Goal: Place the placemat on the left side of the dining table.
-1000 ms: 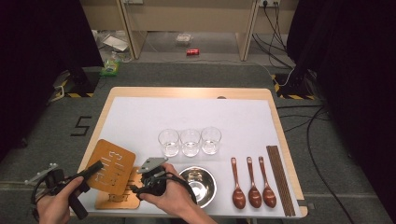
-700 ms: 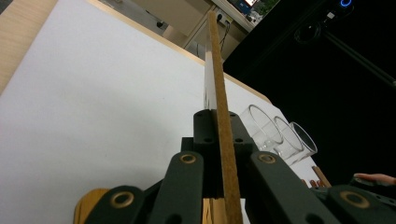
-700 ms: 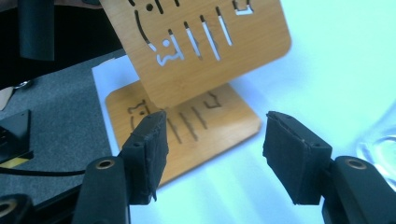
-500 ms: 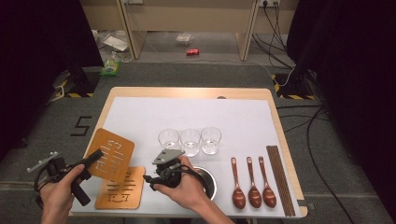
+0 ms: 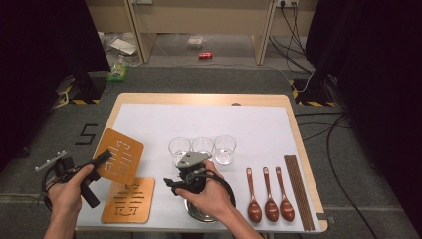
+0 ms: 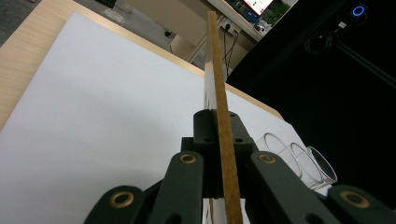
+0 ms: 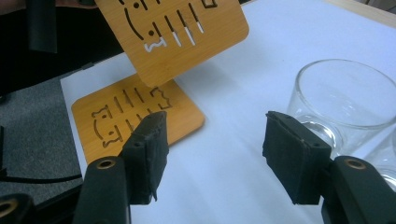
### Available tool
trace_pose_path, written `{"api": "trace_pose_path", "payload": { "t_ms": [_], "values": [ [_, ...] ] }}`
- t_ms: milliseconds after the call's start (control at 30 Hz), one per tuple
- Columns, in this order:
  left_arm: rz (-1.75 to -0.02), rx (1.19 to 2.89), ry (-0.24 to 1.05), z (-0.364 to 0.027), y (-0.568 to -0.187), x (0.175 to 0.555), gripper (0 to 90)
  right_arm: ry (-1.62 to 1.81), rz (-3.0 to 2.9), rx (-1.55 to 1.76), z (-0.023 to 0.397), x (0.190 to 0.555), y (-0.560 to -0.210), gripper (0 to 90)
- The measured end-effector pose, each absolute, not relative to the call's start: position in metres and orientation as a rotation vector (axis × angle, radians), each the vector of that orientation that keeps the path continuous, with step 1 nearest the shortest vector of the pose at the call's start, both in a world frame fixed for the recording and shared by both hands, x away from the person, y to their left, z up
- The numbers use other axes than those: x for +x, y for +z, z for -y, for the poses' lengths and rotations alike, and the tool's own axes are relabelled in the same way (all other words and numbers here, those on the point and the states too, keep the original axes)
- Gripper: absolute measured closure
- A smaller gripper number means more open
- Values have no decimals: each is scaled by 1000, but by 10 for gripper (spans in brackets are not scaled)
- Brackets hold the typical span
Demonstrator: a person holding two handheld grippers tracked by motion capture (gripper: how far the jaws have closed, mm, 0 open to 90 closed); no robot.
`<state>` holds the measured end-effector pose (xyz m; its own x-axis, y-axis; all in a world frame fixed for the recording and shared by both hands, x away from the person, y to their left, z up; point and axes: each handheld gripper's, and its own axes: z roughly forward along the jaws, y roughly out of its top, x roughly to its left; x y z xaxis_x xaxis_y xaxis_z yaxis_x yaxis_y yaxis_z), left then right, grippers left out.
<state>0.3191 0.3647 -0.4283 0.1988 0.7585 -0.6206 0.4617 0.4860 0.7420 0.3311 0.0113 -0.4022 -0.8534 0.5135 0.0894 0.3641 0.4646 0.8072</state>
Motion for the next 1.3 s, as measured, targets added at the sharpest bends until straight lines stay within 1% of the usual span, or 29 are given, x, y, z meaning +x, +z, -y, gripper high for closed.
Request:
{"api": "trace_pose_path", "payload": {
  "t_ms": [300, 767, 1100, 1300],
  "values": [
    [-1457, 1138, 300, -363, -425, 337, 859, 1338, -2517, 798, 2, 336, -397, 404],
    [-1491, 1138, 302, -360, -425, 360, 859, 1344, -2447, 866, 33, 351, -386, 405],
    [-1515, 1134, 305, -357, -426, 382, 859, 1344, -2372, 912, 62, 365, -365, 405],
    [-1528, 1136, 331, -356, -424, 394, 858, 1331, -2332, 937, 81, 367, -361, 406]
  ]
}}
